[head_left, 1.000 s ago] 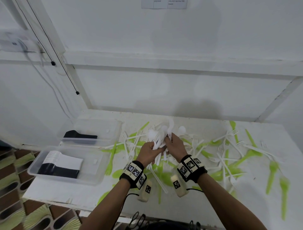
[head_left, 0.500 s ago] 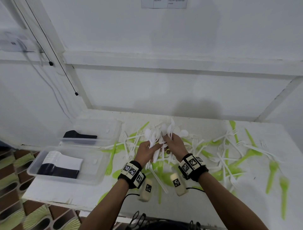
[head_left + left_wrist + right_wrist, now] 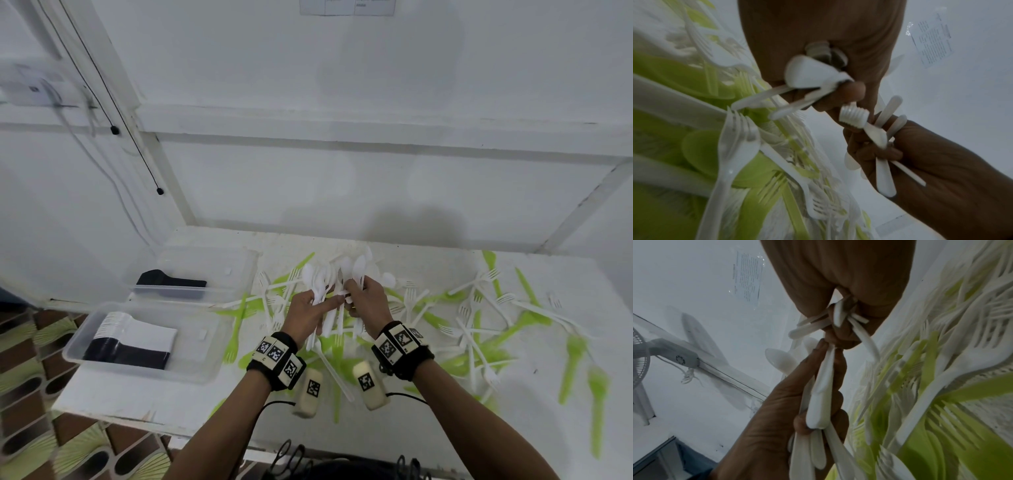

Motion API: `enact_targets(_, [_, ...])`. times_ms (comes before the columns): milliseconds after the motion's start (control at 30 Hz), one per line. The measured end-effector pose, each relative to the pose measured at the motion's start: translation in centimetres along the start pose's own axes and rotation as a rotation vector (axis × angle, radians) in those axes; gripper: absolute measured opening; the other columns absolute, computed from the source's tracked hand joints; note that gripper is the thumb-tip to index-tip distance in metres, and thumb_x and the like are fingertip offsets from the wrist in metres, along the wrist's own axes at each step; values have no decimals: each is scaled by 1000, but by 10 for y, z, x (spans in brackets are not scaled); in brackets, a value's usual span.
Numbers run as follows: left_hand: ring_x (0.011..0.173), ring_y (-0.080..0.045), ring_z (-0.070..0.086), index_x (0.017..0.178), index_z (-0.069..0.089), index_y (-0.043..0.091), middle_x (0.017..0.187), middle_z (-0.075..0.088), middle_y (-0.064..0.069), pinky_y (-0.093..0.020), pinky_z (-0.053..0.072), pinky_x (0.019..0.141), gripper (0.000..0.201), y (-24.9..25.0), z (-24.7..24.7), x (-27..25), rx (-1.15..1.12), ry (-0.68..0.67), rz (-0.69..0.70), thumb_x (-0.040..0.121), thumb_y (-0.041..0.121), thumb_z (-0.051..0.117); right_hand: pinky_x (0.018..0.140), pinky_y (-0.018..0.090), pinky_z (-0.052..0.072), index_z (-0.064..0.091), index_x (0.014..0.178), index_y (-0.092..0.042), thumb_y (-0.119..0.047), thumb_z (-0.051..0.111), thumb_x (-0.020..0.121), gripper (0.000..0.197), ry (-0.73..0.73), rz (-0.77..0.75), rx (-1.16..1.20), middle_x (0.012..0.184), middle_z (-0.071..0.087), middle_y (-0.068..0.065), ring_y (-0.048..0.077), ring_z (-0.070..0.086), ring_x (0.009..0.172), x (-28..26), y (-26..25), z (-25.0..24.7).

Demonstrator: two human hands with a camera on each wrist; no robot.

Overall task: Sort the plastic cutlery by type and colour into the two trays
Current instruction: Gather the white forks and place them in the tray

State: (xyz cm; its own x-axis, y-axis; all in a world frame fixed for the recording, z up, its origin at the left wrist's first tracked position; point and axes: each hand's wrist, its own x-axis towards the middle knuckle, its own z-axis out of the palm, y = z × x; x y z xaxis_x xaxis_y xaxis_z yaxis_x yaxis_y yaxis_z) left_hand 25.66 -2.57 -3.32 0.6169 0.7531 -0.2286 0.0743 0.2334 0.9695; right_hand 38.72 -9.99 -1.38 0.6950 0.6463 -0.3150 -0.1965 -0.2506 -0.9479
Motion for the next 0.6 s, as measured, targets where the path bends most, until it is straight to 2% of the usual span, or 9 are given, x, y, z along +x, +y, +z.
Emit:
enact_targets(67, [42, -19, 43, 100, 70, -13, 77, 66, -20, -25, 34, 37, 57, 6, 0, 0, -18, 2, 10, 78, 37, 86, 47, 28, 41, 55, 78, -10, -18, 58, 92, 17, 46, 5, 19, 65, 59, 6, 19, 52, 49, 1, -2, -2])
enact_targets(133, [39, -15, 46, 90, 75, -3, 85, 75, -21, -24, 35, 37, 27, 11, -1, 0, -21, 23, 13, 87, 24, 81, 47, 29, 42, 53, 76, -9, -18, 60, 90, 18, 102, -31, -18, 63, 59, 6, 19, 53, 46, 1, -4, -5])
enact_targets(167, [38, -15, 46, 84, 75, 0, 85, 75, -20, -24, 36, 37, 20, 12, -1, 1, -16, 34, 22, 87, 20, 80, 47, 29, 45, 55, 76, -7, -17, 63, 90, 19, 117, -68, -63, 64, 61, 7, 18, 55, 45, -1, -4, -6])
enact_targets(267, [39, -19, 44, 76, 71, 0, 64, 68, -10, -25, 36, 39, 27, 8, -1, 4, 6, 95, 33, 82, 22, 85, 50, 33, 52, 67, 82, -5, -22, 71, 91, 20, 74, -195, -189, 70, 69, 8, 21, 64, 46, -6, -3, -6])
enact_targets(367, [46, -22, 44, 74, 62, -9, 60, 53, -12, -28, 37, 40, 51, 3, 5, 3, 50, 131, 31, 76, 35, 88, 51, 32, 54, 76, 83, -13, -26, 75, 90, 15, 40, -225, -192, 69, 73, 3, 24, 68, 49, -8, 1, -3])
enact_targets(433, [44, -20, 42, 60, 53, 4, 56, 45, -9, -29, 37, 41, 50, -1, 9, 0, 101, 164, 67, 81, 36, 85, 55, 34, 57, 77, 81, -19, -31, 75, 90, 15, 49, -239, -211, 65, 72, 2, 22, 69, 52, -8, 3, -2])
enact_targets(500, [43, -17, 41, 54, 52, 20, 52, 43, -3, -28, 38, 43, 46, -3, 11, -3, 132, 170, 74, 86, 33, 81, 60, 36, 59, 76, 73, -23, -36, 74, 91, 22, 57, -251, -248, 59, 70, 1, 18, 68, 53, -8, 5, -3])
enact_targets(600, [44, -18, 43, 61, 53, 11, 54, 46, -7, -27, 37, 41, 46, -2, 10, -5, 105, 129, 44, 82, 38, 85, 63, 38, 58, 71, 65, -22, -38, 70, 94, 33, 33, -255, -282, 54, 67, -3, 14, 66, 52, -8, 6, -3])
